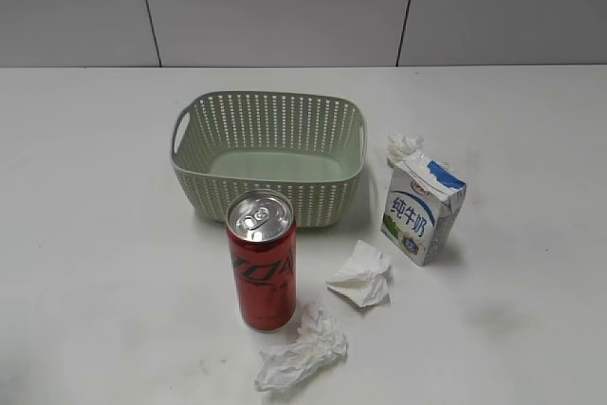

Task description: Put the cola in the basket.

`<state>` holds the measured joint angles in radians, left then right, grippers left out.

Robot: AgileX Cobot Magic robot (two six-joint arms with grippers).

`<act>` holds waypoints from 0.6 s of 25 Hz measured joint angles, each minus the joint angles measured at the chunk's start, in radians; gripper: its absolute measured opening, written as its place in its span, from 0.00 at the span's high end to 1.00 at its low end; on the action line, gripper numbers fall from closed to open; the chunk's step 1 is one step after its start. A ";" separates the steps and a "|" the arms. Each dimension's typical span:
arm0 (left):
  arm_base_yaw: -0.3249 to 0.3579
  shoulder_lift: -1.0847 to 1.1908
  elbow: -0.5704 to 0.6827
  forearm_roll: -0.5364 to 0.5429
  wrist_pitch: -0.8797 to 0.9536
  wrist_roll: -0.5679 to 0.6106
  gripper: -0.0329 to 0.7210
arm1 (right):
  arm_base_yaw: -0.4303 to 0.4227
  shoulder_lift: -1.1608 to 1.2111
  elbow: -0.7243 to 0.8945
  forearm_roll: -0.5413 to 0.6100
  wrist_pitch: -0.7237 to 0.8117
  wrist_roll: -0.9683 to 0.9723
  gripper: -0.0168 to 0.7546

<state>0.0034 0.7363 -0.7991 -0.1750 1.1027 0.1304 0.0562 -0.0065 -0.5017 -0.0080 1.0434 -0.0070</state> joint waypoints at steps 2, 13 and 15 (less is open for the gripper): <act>-0.017 0.066 -0.040 0.001 0.006 0.000 0.29 | 0.000 0.000 0.000 0.000 0.000 0.000 0.22; -0.366 0.467 -0.304 0.062 0.069 -0.003 0.29 | 0.000 0.000 0.000 0.000 0.000 0.000 0.22; -0.431 0.541 -0.354 0.069 0.077 -0.019 0.29 | 0.000 0.000 0.000 0.000 0.000 0.000 0.22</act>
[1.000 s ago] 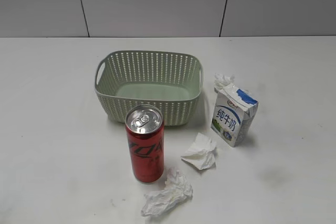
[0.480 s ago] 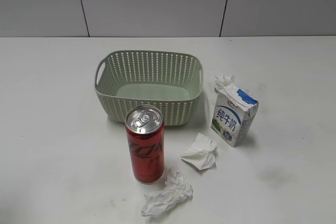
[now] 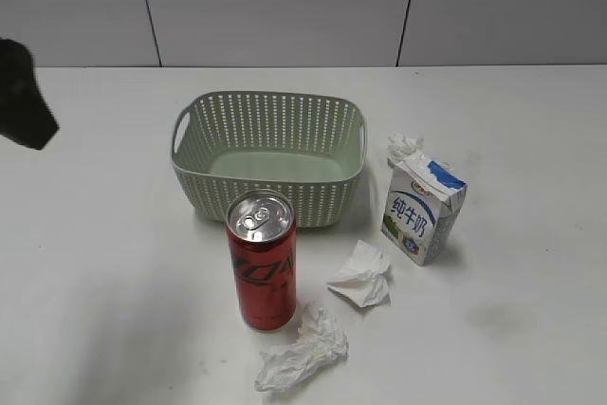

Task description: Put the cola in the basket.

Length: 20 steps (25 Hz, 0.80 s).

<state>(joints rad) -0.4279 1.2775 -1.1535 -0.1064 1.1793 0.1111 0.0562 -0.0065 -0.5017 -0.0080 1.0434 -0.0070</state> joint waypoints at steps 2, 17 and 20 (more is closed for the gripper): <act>-0.063 0.067 -0.056 0.022 0.017 -0.017 0.29 | 0.000 0.000 0.000 0.000 0.000 0.000 0.22; -0.399 0.421 -0.290 0.029 0.036 -0.090 0.16 | 0.000 0.000 0.000 0.000 0.000 0.000 0.22; -0.416 0.442 -0.293 0.026 0.033 -0.095 0.16 | 0.000 0.000 0.000 0.000 0.000 0.000 0.22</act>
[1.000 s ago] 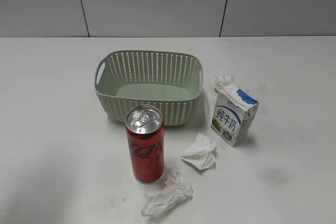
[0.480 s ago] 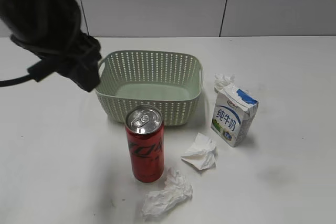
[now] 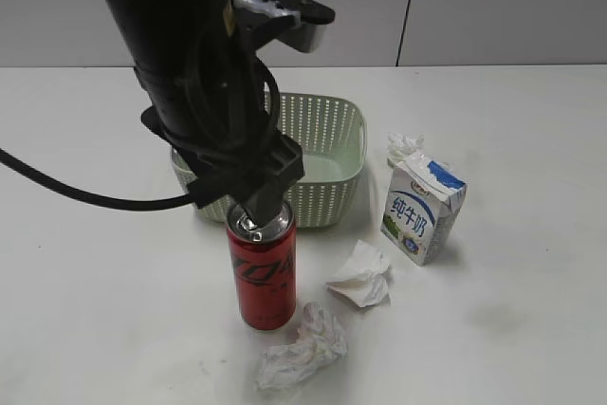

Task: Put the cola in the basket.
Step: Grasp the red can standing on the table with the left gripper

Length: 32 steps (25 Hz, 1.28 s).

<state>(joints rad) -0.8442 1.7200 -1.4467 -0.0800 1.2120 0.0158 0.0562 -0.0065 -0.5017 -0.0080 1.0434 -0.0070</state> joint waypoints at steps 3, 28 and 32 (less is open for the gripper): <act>-0.012 0.028 -0.001 0.001 -0.010 -0.006 0.16 | 0.000 0.000 0.000 0.000 0.000 0.000 0.22; -0.036 0.162 -0.002 0.005 -0.031 -0.009 0.17 | 0.000 0.000 0.000 0.000 0.000 0.000 0.22; -0.036 0.186 -0.002 0.005 -0.024 -0.009 0.17 | 0.000 0.000 0.000 0.000 0.000 0.000 0.22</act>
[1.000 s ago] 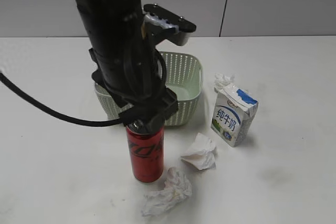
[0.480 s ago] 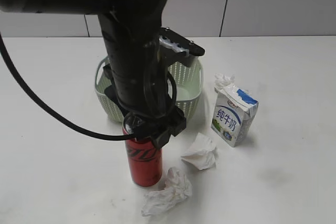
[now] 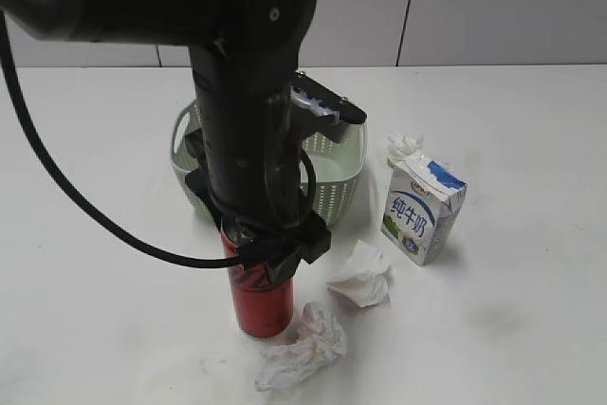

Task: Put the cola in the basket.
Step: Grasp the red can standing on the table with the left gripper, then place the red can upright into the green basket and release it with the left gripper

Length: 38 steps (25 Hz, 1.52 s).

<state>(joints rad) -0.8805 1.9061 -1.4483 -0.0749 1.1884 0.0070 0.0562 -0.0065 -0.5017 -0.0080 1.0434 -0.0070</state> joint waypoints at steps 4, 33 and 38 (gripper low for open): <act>0.000 0.013 0.000 0.000 -0.002 0.000 0.17 | 0.000 0.000 0.000 0.000 0.000 0.000 0.22; 0.021 -0.190 0.002 0.002 0.030 0.001 0.26 | 0.000 0.000 0.000 0.000 0.000 0.000 0.22; 0.061 -0.253 0.001 0.003 0.037 0.002 0.26 | 0.000 0.000 0.000 0.000 0.000 0.000 0.22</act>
<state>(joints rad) -0.8190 1.6528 -1.4473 -0.0722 1.2258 0.0088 0.0562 -0.0065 -0.5017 -0.0080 1.0434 -0.0070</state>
